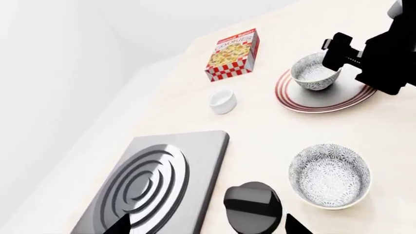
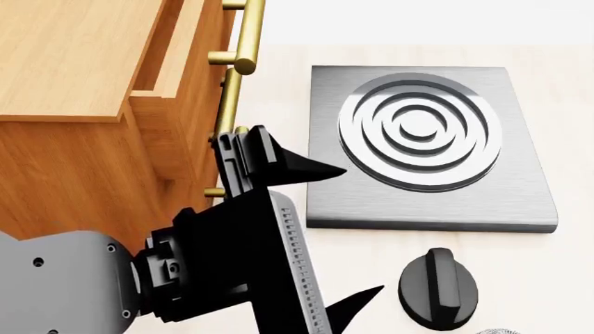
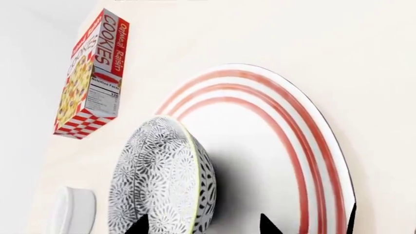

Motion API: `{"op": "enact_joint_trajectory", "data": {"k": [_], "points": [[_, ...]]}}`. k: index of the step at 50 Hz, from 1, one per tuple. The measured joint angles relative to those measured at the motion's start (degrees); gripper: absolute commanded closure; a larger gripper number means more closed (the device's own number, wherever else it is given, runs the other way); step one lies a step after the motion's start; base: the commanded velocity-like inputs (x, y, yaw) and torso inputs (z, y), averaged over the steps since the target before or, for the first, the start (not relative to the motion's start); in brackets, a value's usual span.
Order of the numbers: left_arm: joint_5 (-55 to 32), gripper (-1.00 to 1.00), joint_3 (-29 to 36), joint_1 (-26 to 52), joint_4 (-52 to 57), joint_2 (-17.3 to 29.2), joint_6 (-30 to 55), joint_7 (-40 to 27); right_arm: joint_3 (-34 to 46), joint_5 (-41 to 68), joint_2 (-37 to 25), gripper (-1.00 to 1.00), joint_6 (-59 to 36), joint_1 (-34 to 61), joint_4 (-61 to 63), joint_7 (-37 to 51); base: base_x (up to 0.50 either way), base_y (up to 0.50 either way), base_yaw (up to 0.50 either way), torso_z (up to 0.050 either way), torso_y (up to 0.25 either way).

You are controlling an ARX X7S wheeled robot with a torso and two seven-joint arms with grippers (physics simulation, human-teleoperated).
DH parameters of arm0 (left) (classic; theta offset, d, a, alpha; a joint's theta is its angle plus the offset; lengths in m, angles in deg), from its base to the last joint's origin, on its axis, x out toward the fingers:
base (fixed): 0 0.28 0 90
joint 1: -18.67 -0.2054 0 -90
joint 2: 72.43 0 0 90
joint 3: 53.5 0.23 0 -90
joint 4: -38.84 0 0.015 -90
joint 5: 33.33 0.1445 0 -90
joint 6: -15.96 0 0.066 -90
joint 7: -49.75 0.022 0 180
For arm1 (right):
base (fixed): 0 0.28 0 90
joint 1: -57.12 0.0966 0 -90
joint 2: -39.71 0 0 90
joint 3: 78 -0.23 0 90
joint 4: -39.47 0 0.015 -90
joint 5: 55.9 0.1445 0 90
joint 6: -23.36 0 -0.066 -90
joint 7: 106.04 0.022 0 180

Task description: Pick the akita bowl on the wooden cabinet and place it on the plate.

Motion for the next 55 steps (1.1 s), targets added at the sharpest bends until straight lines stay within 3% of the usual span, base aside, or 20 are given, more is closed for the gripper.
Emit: {"op": "enact_joint_trajectory", "data": {"k": [55], "points": [[-1.15,-1.0,-0.84,0.56,0.51,0.65,0.37,-0.58,-7.12,3.21,-4.01,-1.0,-0.47,-5.74,19.19,4.85,0.0,0.0,0.0,0.0,0.0]]}}
